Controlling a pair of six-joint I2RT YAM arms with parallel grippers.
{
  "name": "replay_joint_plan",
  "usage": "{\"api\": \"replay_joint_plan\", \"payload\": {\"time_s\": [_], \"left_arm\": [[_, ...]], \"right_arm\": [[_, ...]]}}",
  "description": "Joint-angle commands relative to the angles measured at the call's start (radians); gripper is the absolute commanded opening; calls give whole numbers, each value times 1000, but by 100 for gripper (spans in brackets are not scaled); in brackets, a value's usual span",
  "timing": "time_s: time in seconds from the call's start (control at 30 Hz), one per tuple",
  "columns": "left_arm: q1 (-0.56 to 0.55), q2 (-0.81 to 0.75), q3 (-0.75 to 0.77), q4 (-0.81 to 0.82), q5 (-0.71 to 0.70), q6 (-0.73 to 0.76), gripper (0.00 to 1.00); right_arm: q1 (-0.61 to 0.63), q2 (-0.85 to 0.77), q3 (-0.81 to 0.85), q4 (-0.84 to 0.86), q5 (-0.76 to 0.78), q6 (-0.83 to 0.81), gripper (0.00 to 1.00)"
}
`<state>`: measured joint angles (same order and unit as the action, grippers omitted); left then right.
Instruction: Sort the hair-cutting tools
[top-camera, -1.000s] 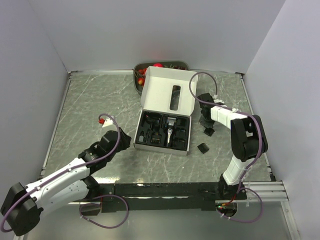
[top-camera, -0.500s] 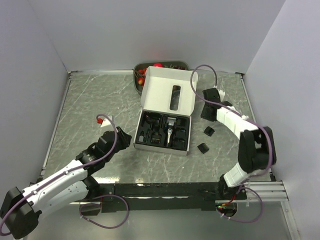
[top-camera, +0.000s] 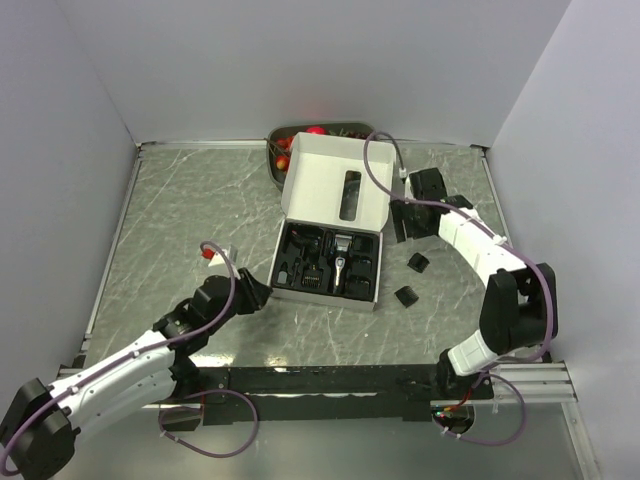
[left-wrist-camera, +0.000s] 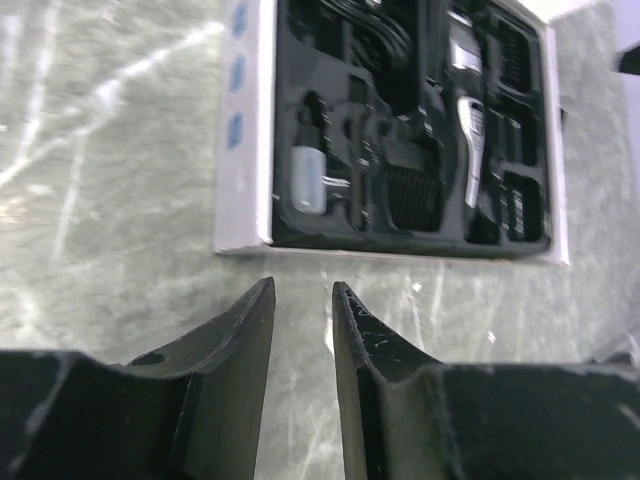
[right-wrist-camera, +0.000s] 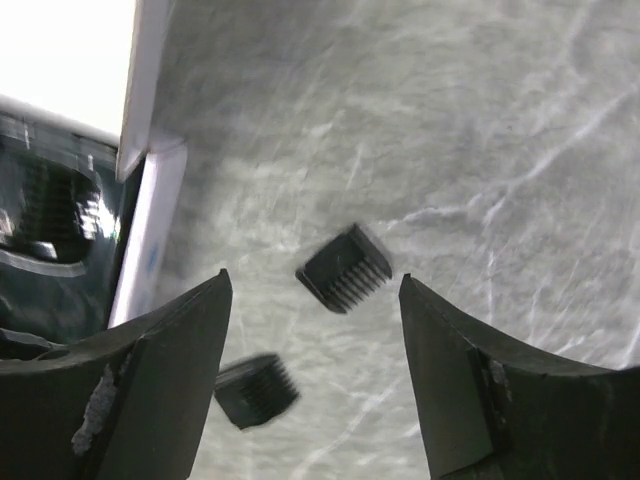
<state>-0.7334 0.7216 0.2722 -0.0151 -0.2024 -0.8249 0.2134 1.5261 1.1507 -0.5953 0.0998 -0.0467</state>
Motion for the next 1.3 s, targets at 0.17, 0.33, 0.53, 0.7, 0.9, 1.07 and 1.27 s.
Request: {"api": "replay_joint_plan", "payload": {"time_s": [0.17, 0.33, 0.53, 0.7, 0.9, 1.07, 1.27], "left_arm": [[-1, -59, -36, 89, 98, 21, 36], [-1, -57, -48, 98, 103, 12, 36], [-1, -22, -54, 144, 143, 6, 36], [-1, 6, -53, 155, 158, 3, 36], [-1, -31, -59, 135, 138, 3, 37], [-1, -30, -56, 129, 127, 3, 37], [-1, -22, -54, 126, 123, 3, 38]], "right_arm": [[-34, 41, 83, -140, -112, -499, 77], [-150, 16, 80, -176, -215, -660, 77], [-158, 80, 47, -181, -310, -725, 74], [-158, 60, -35, -150, -377, -748, 74], [-157, 94, -69, -126, -368, -757, 75], [-155, 160, 9, -169, -373, -768, 76], [-155, 223, 37, -164, -365, -792, 78]]}}
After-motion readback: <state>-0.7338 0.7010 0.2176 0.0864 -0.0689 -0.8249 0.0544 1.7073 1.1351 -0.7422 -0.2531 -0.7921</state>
